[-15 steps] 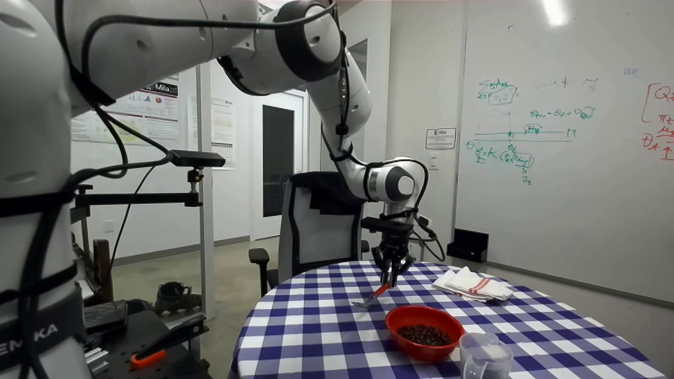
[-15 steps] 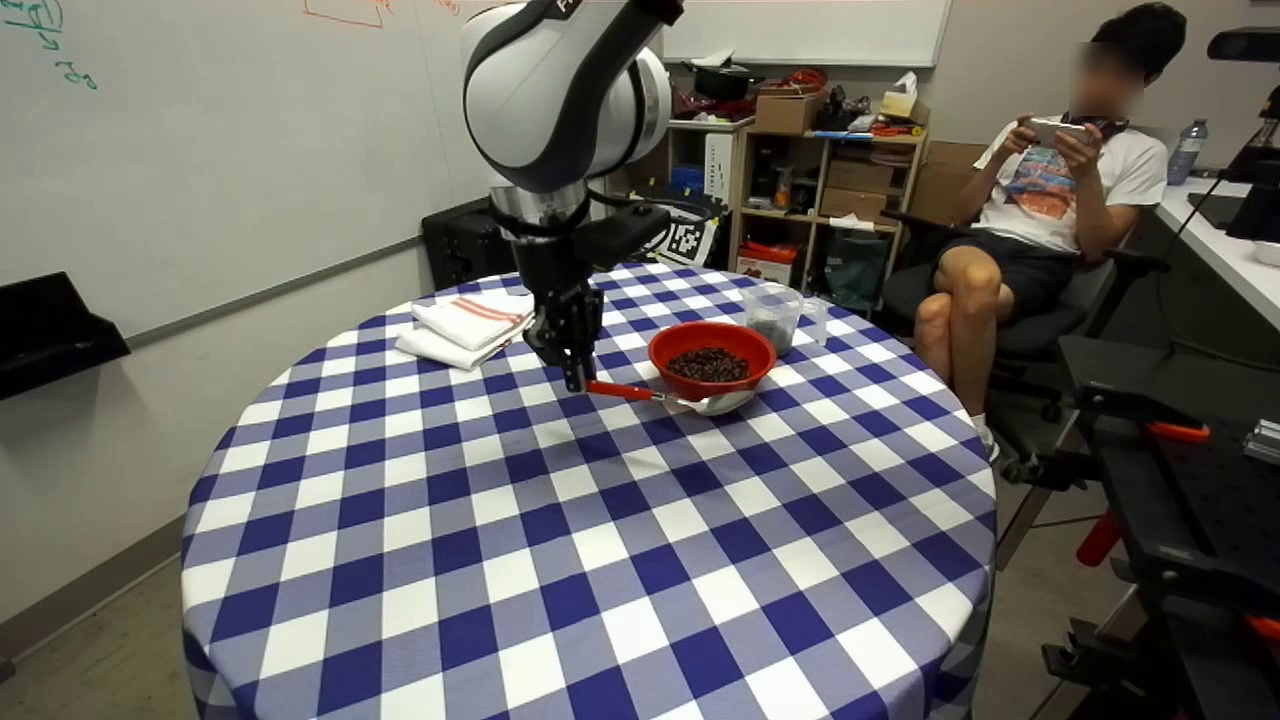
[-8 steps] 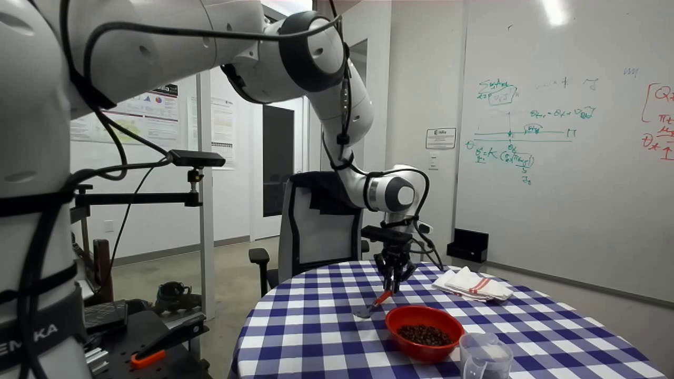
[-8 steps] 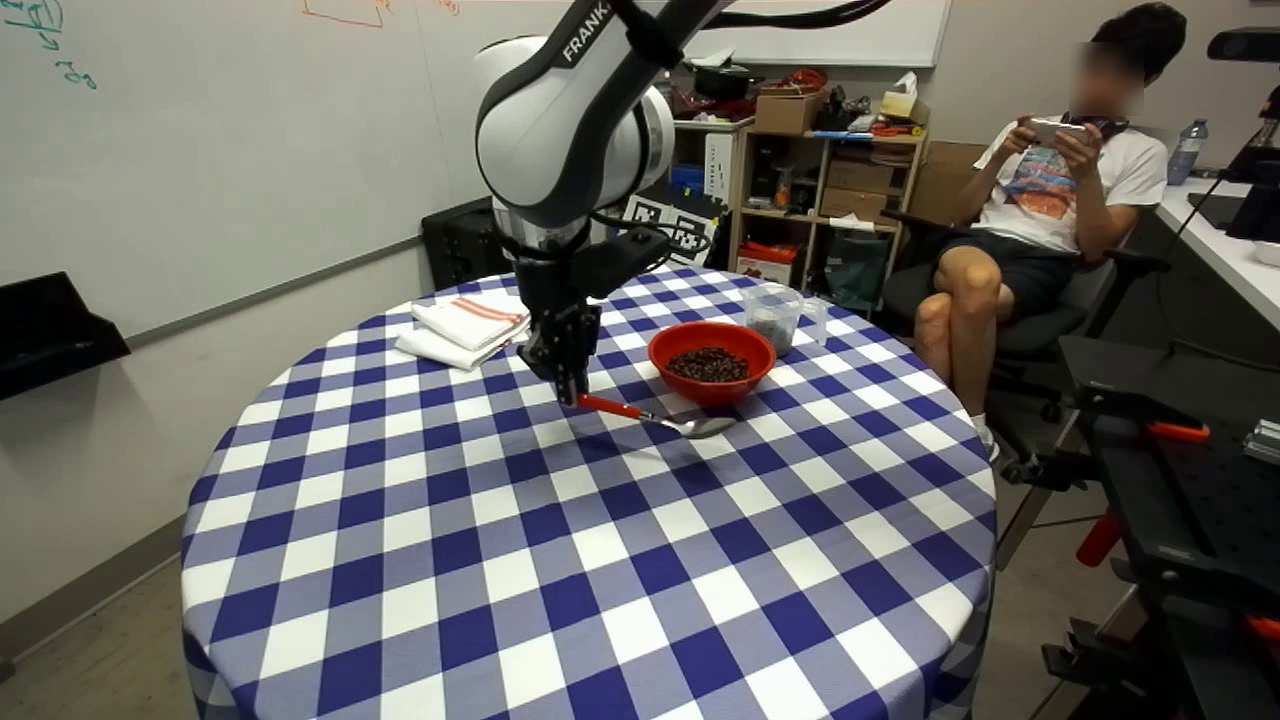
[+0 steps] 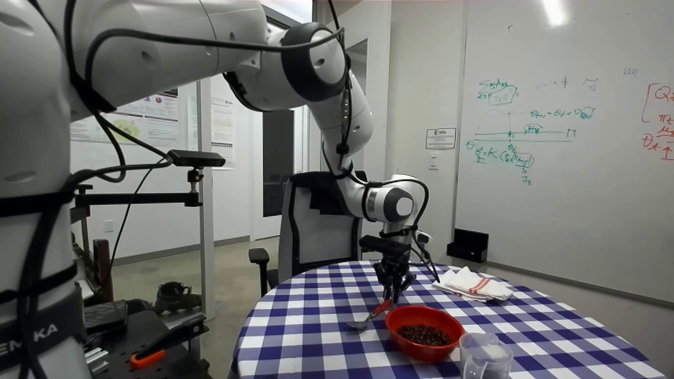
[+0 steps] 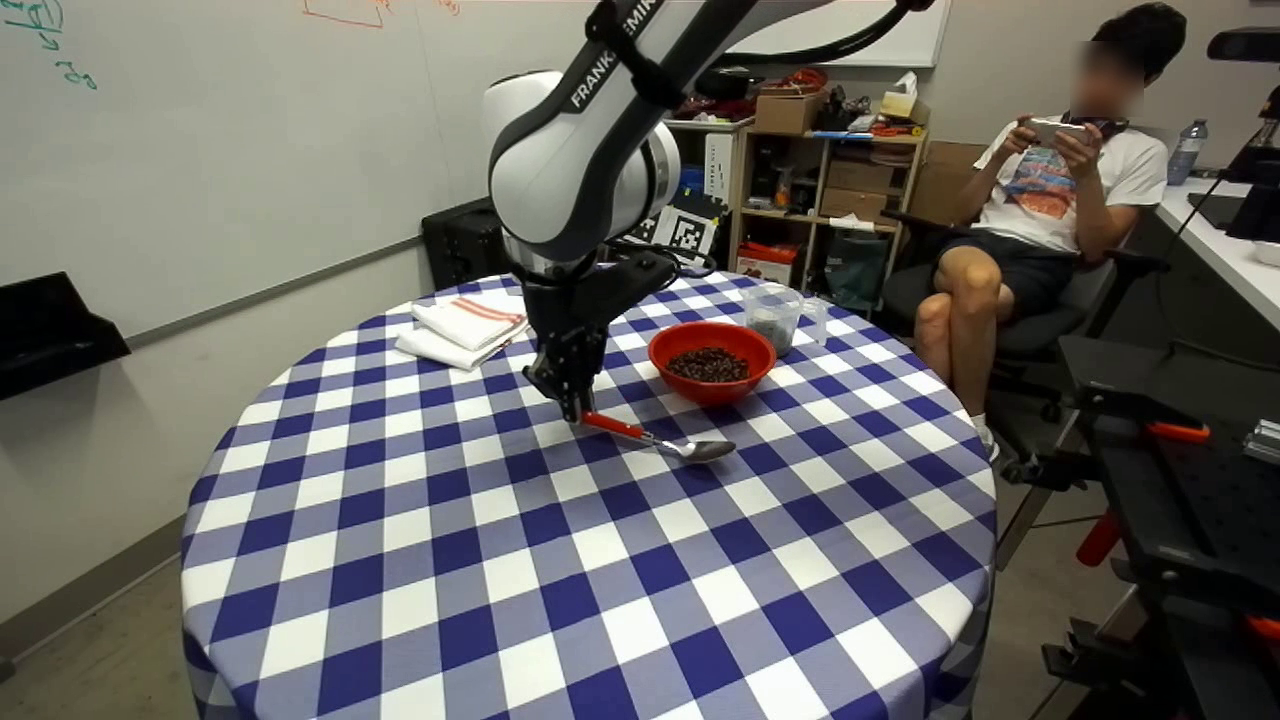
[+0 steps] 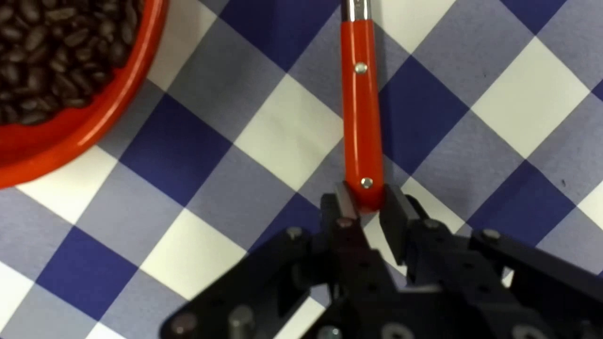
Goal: Put a spoonful of the things in the red bowl into the jug
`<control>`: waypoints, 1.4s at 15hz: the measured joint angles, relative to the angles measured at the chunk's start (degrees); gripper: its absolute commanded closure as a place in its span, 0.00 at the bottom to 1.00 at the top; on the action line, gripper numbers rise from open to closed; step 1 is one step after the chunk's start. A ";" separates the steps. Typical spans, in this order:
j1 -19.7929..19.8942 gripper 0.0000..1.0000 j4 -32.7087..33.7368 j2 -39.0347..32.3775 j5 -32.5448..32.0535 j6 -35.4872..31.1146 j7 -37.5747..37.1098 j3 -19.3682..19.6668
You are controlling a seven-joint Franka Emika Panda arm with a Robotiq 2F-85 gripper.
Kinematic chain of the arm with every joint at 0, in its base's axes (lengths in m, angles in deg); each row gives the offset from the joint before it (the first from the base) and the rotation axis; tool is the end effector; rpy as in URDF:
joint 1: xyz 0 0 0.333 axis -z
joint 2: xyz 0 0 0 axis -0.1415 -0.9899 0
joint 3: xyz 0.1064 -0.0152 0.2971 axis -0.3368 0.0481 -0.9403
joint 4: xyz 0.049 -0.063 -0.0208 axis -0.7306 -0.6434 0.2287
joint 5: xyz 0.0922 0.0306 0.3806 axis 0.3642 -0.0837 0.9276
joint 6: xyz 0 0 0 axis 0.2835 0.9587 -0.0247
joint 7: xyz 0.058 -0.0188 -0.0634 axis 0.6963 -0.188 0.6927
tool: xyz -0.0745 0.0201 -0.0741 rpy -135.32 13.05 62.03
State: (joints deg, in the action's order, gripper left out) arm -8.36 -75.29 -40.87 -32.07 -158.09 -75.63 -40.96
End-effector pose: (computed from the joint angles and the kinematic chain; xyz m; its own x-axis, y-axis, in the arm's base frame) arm 0.7098 -0.0096 0.0672 0.9943 -0.0646 -0.0847 -0.0648 -0.9979 0.0008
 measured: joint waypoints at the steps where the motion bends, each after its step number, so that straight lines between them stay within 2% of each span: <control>1: 0.00 0.59 0.02 -0.14 0.00 -0.19 -0.37 0.07; 3: 0.00 0.49 0.03 -0.30 -0.03 -0.54 -0.80 0.22; 9: 0.00 0.05 0.11 -0.34 -0.04 -0.92 -1.24 0.44; 10: 0.00 0.01 0.11 -0.17 -0.05 -0.92 -1.20 0.44; 16: 0.99 0.00 -3.03 5.88 -0.22 -0.49 2.97 0.39; 21: 3.34 0.00 -13.22 15.66 -0.23 0.05 8.29 0.31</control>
State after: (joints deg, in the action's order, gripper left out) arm -5.02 -88.51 -25.21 -32.30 -158.04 -67.34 -40.65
